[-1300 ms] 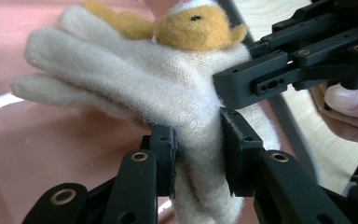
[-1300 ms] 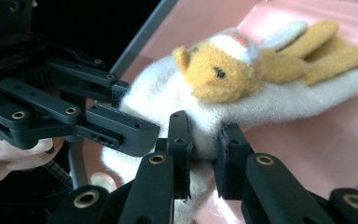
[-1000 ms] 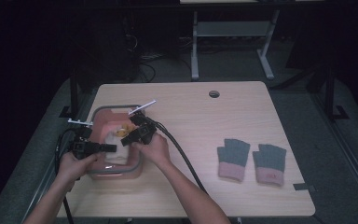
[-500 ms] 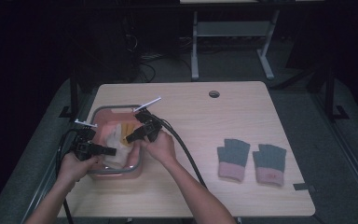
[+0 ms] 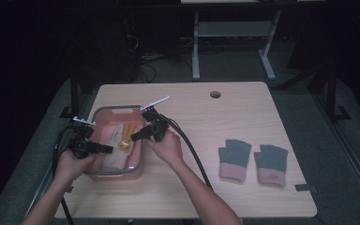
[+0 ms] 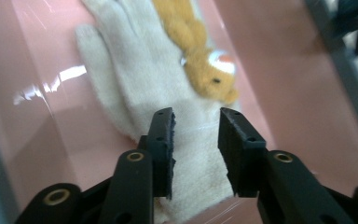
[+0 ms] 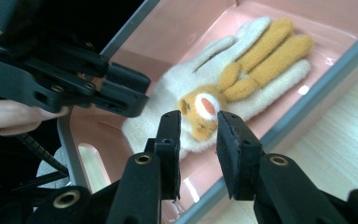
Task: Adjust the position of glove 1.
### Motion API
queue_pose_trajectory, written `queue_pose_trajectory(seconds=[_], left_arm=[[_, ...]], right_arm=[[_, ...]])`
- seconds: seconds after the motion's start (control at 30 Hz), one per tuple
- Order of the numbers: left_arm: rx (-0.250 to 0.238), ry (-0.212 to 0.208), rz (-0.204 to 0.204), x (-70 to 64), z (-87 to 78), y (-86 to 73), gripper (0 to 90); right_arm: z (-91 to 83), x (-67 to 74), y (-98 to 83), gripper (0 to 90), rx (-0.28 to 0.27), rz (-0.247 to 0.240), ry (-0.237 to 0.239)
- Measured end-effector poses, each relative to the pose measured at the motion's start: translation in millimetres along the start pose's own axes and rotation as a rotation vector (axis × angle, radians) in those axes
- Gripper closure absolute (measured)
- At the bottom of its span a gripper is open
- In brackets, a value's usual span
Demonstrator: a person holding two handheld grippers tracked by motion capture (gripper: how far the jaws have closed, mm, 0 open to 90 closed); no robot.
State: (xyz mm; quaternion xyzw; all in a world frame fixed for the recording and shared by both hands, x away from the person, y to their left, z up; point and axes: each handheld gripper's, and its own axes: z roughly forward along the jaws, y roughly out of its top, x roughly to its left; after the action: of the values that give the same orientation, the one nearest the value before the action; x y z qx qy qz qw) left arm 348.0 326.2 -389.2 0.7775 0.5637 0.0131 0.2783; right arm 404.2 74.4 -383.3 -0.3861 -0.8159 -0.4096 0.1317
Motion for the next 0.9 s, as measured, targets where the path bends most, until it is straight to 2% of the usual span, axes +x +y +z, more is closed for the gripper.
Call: queue_pose_trajectory(seconds=[0.07, 0.2, 0.33, 0.6, 0.63, 0.9], left_arm=[[0.022, 0.028, 0.005, -3.2, 6.3, 1.4, 67.2], [0.093, 0.098, 0.048, -7.9, 14.8, 5.3, 67.2], [0.076, 0.103, 0.058, -9.6, 12.6, 7.9, 65.5], [0.0, 0.058, 0.044, -13.9, -2.6, 9.5, 58.8], [-0.001, 0.054, 0.06, -14.4, -5.2, 10.3, 57.7], [-0.069, 0.007, 0.088, -30.3, -12.1, 14.7, 48.9]], right_arm=[[-2.7, -1.3, -0.8, 69.9, -0.003, -0.004, -0.003], [-8.5, -3.6, -2.9, 69.4, -0.01, -0.002, -0.006], [-12.9, -4.9, -5.3, 69.3, -0.018, 0.004, -0.002], [-25.8, -6.5, -8.4, 68.4, -0.039, -0.003, 0.002], [-27.6, -6.8, -8.8, 68.1, -0.044, -0.005, -0.001], [-44.1, -12.6, -14.3, 65.2, -0.059, -0.008, -0.025]])
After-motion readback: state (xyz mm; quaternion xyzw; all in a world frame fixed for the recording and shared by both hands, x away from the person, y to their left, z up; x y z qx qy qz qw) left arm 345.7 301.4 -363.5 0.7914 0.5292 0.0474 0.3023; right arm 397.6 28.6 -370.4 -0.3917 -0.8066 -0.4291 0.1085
